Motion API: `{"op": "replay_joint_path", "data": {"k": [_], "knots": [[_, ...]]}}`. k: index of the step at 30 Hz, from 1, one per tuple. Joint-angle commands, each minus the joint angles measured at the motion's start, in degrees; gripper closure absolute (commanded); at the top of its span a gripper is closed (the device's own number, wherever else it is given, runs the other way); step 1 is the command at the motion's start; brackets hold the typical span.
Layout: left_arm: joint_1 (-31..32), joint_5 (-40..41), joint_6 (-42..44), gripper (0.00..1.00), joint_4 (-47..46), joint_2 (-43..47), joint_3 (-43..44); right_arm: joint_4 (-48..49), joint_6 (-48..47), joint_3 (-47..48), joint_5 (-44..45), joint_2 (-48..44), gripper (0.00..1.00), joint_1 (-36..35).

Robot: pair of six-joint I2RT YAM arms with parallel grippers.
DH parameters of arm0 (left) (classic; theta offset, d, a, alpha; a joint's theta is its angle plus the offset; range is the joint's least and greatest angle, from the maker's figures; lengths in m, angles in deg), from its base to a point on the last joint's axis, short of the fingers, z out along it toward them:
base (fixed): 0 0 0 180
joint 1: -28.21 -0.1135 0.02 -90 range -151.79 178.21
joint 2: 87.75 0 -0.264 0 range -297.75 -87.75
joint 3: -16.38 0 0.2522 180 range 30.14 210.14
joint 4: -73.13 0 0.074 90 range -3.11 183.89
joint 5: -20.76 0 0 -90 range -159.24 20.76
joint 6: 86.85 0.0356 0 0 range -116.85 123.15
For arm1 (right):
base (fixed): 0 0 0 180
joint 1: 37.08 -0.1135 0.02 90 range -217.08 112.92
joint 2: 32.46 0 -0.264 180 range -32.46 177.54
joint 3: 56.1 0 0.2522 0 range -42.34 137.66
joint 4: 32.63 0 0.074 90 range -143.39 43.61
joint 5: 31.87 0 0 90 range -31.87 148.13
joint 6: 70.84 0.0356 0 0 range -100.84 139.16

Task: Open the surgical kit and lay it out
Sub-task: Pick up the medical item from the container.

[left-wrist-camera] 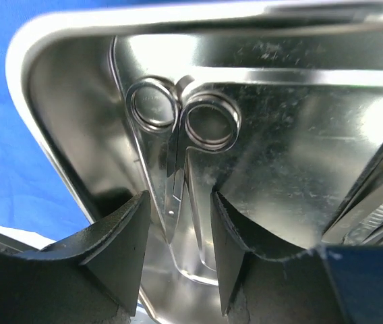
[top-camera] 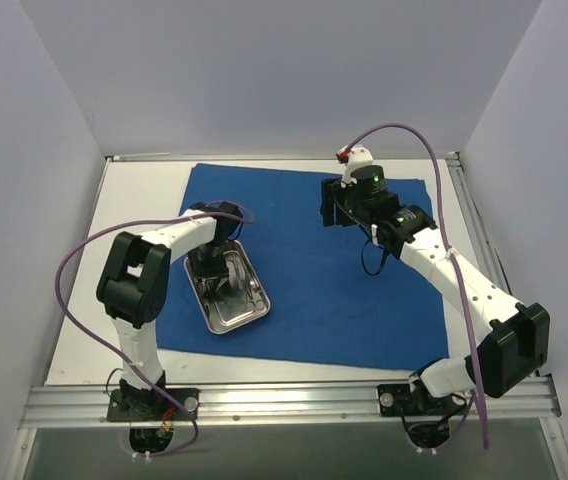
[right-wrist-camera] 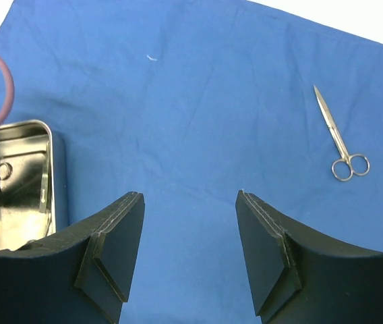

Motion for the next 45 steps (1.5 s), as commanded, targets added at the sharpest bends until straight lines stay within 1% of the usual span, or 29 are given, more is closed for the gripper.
{"op": "replay_joint_path", "data": {"k": [1, 5, 7, 12, 20, 23, 24, 29, 32, 36, 37, 40, 42, 43, 45], "knots": [[-1.1, 0.4, 1.2, 0.50, -0.8, -1.3, 2.3, 1.6, -0.7, -0.9, 0.3, -2.9, 0.43, 0.0], [-2.8, -2.0, 3.2, 0.47, -2.2, -2.6, 2.3, 1.6, -1.1, -1.1, 1.9, -4.2, 0.43, -0.1], [-4.0, -5.4, 5.1, 0.47, -3.3, -2.9, 1.8, 1.3, -1.3, -1.1, 2.5, -4.5, 0.43, 0.0], [-5.0, -10.1, 7.7, 0.46, -7.4, -3.0, 0.0, 1.3, -1.3, -1.0, 3.1, -4.5, 0.43, 0.0], [-6.8, -16.4, 10.8, 0.52, -13.5, -3.5, -4.8, 1.3, -1.3, -1.3, 4.2, -5.3, 0.43, 0.0], [-7.7, -16.9, 11.9, 0.52, -14.6, -4.1, -5.4, 1.4, -1.4, -1.4, 4.6, -5.9, 0.43, 0.0], [-7.9, -18.8, 12.0, 0.52, -14.8, -4.2, -5.4, 1.3, -1.4, -1.4, 4.6, -6.0, 0.43, 0.0], [-7.9, -20.8, 12.2, 0.53, -15.2, -5.9, -4.9, 1.4, -1.3, -1.6, 4.5, -6.6, 0.43, 0.0], [-7.6, -22.8, 12.7, 0.60, -16.5, -6.3, -4.7, 1.4, -0.9, -1.9, 4.3, -6.4, 0.43, -0.1], [-7.1, -23.0, 12.7, 0.67, -16.5, -6.7, -4.7, 1.0, -0.9, -1.5, 4.2, -6.7, 0.43, 0.0], [-7.1, -22.8, 12.7, 0.73, -16.6, -6.8, -4.9, 1.2, -0.8, -1.7, 4.4, -7.1, 0.43, 0.0], [-7.1, -22.7, 12.7, 0.80, -17.2, -6.7, -5.5, 1.4, -0.9, -1.7, 4.2, -7.1, 0.43, -0.1], [-7.1, -22.2, 12.7, 0.94, -17.5, -6.7, -5.7, 1.5, -0.9, -1.8, 4.2, -7.1, 0.43, 0.0], [-7.1, -21.6, 12.7, 0.97, -17.3, -6.5, -5.7, 1.6, -0.7, -1.8, 4.1, -6.9, 0.43, -0.1], [-7.1, -20.3, 12.7, 0.98, -17.0, -6.0, -5.7, 2.0, -0.2, -2.2, 3.4, -6.4, 0.43, 0.0]]}}
